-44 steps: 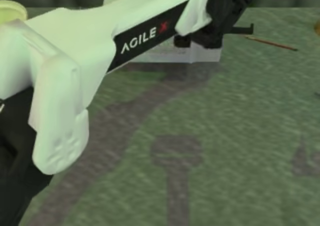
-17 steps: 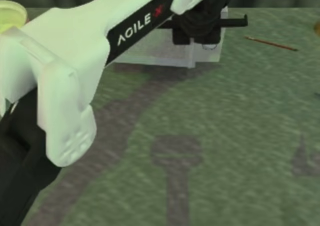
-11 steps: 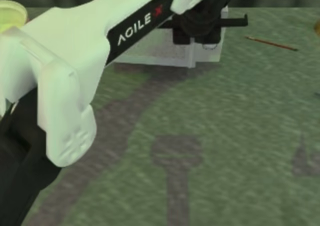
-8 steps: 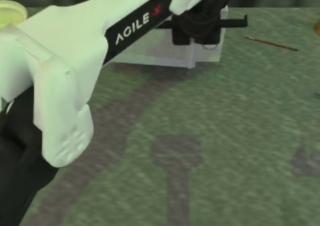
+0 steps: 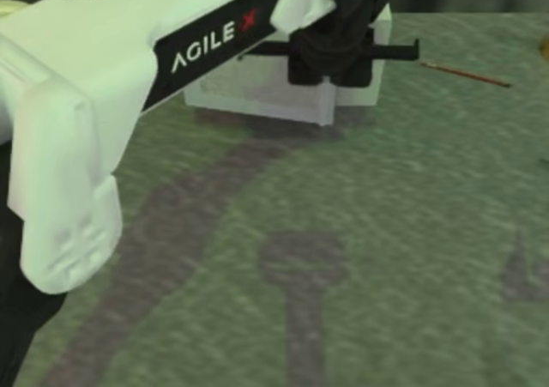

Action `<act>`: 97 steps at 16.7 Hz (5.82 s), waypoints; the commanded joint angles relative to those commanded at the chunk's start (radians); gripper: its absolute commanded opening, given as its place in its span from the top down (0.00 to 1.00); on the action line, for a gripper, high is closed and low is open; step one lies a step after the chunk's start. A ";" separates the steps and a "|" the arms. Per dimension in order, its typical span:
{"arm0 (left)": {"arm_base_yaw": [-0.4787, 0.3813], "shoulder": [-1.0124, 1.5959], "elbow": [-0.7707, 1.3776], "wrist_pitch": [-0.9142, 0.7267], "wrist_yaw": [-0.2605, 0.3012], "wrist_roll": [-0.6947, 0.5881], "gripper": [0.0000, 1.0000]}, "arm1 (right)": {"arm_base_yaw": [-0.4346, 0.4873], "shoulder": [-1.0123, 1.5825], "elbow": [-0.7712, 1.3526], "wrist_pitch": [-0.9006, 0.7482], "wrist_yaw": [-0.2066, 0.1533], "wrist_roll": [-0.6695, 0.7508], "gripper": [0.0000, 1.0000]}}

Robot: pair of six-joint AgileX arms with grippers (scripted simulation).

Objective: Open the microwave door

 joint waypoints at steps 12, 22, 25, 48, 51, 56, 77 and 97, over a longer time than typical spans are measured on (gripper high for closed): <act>0.000 0.000 0.000 0.000 0.000 0.000 1.00 | 0.000 0.000 0.000 0.000 0.000 0.000 0.00; 0.000 0.000 0.000 0.000 0.000 0.000 1.00 | 0.000 0.000 0.000 0.000 0.000 0.000 0.00; -0.007 0.005 0.000 0.001 0.005 -0.004 1.00 | 0.000 0.000 0.000 0.000 0.000 0.000 0.00; 0.005 -0.115 -0.196 0.107 0.042 0.094 1.00 | 0.000 0.000 0.000 0.000 0.000 0.000 0.00; 0.005 -0.115 -0.196 0.107 0.042 0.094 1.00 | 0.000 0.000 0.000 0.000 0.000 0.000 0.00; 0.005 -0.115 -0.196 0.107 0.042 0.094 1.00 | 0.000 0.000 0.000 0.000 0.000 0.000 0.00; 0.016 -0.218 -0.361 0.193 0.092 0.195 1.00 | 0.000 0.000 0.000 0.000 0.000 0.000 0.00; 0.027 -0.273 -0.450 0.233 0.128 0.256 1.00 | 0.000 0.000 0.000 0.000 0.000 0.000 0.00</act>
